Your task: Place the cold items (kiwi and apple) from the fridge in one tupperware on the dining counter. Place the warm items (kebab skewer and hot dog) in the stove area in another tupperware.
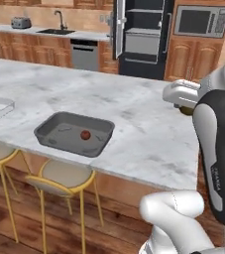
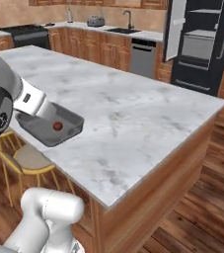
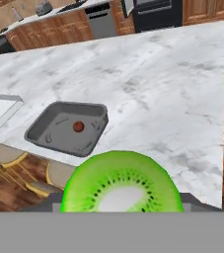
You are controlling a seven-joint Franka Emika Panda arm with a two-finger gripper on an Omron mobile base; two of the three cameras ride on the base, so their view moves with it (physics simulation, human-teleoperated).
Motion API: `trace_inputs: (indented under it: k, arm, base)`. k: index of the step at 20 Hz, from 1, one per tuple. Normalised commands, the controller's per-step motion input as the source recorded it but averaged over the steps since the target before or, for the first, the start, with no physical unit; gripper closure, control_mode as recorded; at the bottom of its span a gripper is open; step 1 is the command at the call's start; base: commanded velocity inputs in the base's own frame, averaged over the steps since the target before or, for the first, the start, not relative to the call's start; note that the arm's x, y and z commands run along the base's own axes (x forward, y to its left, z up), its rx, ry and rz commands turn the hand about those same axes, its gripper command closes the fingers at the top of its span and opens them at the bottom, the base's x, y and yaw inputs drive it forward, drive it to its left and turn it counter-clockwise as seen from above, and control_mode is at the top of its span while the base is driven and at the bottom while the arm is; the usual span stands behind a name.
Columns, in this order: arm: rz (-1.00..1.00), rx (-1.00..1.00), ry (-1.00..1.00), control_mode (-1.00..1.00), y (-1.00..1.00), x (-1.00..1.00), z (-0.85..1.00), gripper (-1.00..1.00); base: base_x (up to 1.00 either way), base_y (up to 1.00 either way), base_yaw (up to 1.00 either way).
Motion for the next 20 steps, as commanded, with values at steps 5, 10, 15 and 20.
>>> trace_inputs:
  k: [5,10,15,20]
  arm:
    - [0.0,0.0,0.0,1.0,0.0,0.0,0.0,1.0]
    - [0.0,0.0,0.0,1.0,0.0,0.0,0.0,1.0]
    - [0.0,0.0,0.0,1.0,0.0,0.0,0.0,1.0]
    - [0.0,0.0,0.0,1.0,0.0,0.0,0.0,1.0]
  base:
    - [-0.01,1.0,-0.22]
    - [0.1,1.0,-0.35]
    - [0.26,1.0,-0.6]
    - [0.31,1.0,-0.58]
